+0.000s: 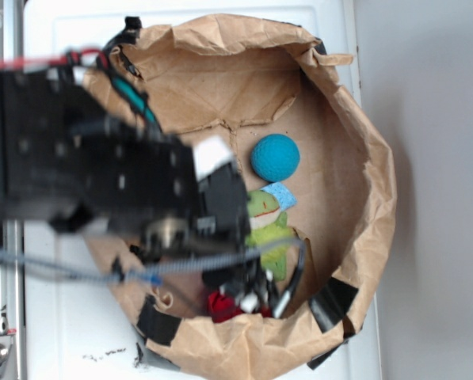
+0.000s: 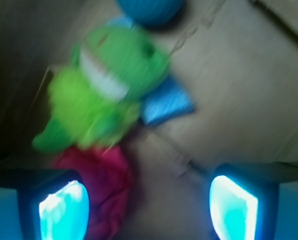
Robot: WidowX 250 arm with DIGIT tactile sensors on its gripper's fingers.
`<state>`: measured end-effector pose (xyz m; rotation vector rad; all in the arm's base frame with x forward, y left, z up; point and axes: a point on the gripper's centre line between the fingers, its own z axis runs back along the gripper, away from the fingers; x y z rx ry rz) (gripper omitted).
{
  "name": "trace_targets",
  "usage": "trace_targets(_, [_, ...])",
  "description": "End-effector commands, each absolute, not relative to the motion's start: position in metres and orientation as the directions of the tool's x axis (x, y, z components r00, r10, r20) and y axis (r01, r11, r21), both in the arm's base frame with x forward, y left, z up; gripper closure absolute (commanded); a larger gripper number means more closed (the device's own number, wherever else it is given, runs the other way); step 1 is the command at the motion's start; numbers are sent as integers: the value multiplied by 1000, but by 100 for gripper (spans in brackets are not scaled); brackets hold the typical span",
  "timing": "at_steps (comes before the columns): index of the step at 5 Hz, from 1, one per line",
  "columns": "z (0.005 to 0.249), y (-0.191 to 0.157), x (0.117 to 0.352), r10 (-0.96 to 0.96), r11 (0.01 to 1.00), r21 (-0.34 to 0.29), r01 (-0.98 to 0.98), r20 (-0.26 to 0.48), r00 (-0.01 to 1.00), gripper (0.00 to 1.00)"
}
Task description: Grab the red paper.
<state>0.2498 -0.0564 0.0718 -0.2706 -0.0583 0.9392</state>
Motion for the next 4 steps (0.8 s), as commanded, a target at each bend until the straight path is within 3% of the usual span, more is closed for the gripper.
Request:
trace_targets(1, [93, -75, 274, 859, 466, -310, -829, -65, 507, 0])
trace_targets(3, [63, -83, 292, 890, 440, -313, -842, 25, 455, 0])
trace_targets(4, [63, -83, 294, 901, 425, -279, -861, 44, 431, 0])
